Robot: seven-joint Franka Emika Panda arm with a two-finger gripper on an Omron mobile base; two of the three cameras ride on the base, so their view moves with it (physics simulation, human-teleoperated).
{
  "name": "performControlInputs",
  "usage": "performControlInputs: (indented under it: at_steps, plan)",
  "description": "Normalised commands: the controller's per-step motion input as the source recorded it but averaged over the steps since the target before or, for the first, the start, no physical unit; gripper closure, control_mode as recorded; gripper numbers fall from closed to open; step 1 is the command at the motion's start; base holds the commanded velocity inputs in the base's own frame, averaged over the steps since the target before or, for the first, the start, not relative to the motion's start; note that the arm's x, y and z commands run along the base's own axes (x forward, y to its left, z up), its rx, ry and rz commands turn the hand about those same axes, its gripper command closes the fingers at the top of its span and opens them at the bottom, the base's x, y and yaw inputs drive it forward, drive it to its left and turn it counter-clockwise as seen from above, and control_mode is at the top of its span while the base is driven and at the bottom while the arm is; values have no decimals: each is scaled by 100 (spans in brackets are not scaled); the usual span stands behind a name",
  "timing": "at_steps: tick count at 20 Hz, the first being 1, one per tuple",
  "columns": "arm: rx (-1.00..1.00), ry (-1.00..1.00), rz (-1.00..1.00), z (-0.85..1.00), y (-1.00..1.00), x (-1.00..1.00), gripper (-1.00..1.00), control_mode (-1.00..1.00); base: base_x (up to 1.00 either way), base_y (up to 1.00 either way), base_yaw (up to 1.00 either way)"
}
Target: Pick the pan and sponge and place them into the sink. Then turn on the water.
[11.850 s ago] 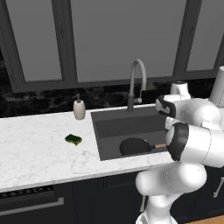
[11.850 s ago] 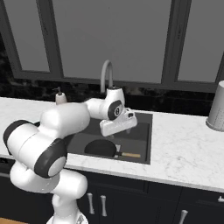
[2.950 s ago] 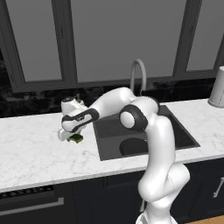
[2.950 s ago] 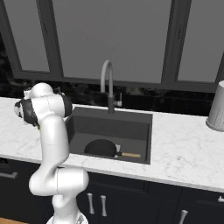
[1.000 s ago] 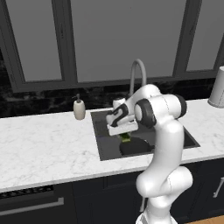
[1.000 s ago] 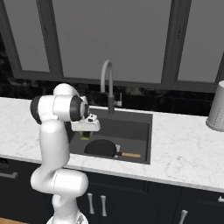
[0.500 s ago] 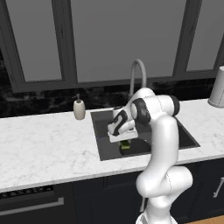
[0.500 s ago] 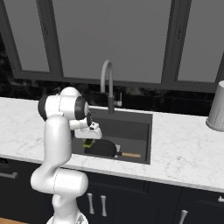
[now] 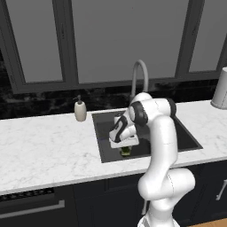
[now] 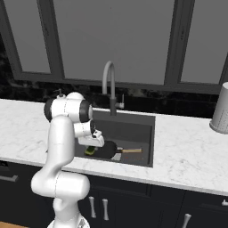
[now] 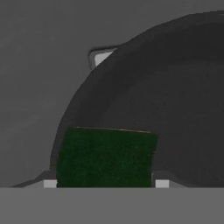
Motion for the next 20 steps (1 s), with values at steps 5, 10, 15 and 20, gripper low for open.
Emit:
performControlInputs:
  at_steps: [5, 10, 15, 20]
  plan:
    - [0, 0, -7, -29, -3, 20, 100, -100, 0, 0, 0]
    - [0, 0, -4, -1, -15, 2, 100, -100, 0, 0, 0]
    - [0, 0, -2, 0, -8, 0, -100, -100, 0, 0, 0]
    - [0, 0, -1, 0, -10, 0, -100, -100, 0, 0, 0]
